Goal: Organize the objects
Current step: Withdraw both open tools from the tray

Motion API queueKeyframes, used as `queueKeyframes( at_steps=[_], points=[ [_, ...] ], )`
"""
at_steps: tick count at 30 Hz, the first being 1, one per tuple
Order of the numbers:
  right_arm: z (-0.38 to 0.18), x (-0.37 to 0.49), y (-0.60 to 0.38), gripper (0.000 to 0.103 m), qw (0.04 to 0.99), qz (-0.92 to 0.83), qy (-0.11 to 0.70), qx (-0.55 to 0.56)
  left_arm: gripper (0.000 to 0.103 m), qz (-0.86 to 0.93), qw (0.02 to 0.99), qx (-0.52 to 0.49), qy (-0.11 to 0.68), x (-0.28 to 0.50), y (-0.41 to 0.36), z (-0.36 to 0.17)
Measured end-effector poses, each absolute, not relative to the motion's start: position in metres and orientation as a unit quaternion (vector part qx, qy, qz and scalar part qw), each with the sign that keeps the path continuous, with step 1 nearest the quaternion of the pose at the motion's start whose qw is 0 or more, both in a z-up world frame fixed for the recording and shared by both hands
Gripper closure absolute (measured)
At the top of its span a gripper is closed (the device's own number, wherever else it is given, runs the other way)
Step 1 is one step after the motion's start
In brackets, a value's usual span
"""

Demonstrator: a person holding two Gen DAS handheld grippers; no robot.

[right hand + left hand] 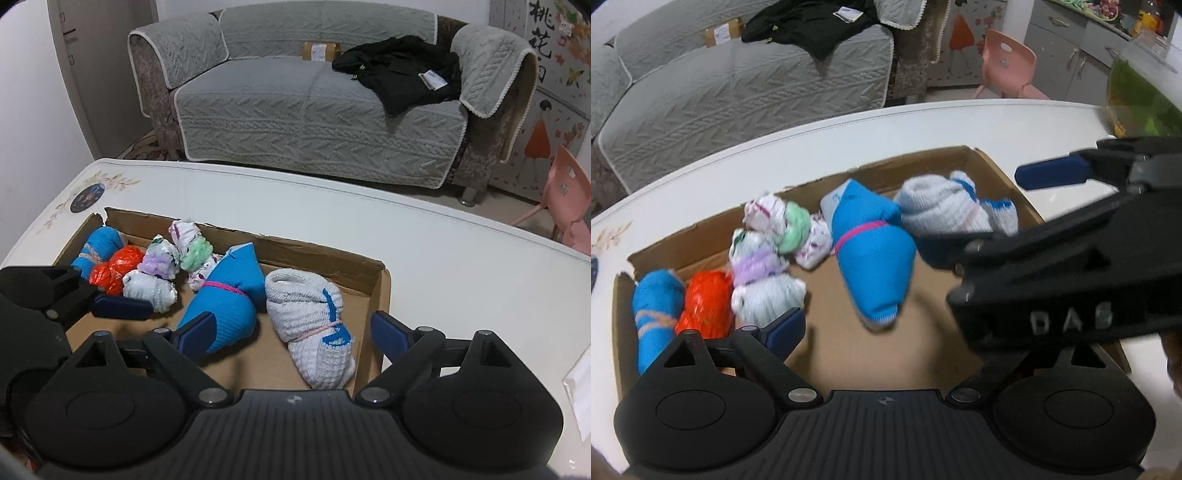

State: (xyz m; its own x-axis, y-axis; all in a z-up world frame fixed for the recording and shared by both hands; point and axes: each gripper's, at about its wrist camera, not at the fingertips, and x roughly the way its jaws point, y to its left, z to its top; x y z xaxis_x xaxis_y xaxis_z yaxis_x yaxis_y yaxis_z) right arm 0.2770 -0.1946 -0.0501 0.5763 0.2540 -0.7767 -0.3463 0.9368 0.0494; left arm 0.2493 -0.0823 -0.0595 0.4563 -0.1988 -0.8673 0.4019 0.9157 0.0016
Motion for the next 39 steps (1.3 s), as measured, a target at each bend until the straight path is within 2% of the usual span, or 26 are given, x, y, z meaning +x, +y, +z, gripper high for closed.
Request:
queueKeyframes(
  at_steps=[11,19,39],
  points=[
    [-0.043,0.227,-0.191,0.009,0.881,0.196,0.425,-0.073,0.008,-0.153,0.835,0.057,0.526,0.196,-0.021,-0.061],
    [-0.069,0.197,-0.178,0.008,0.856,0.220,0.455,-0.111,0.008,-0.134,0.828,0.020,0.544,0.166,0.010,-0.068],
    [-0.082,0.164,-0.199,0.008,0.852,0.242,0.449,-0.120,0.007,-0.139,0.837,-0.003,0.529,0.144,0.027,-0.062]
  ],
)
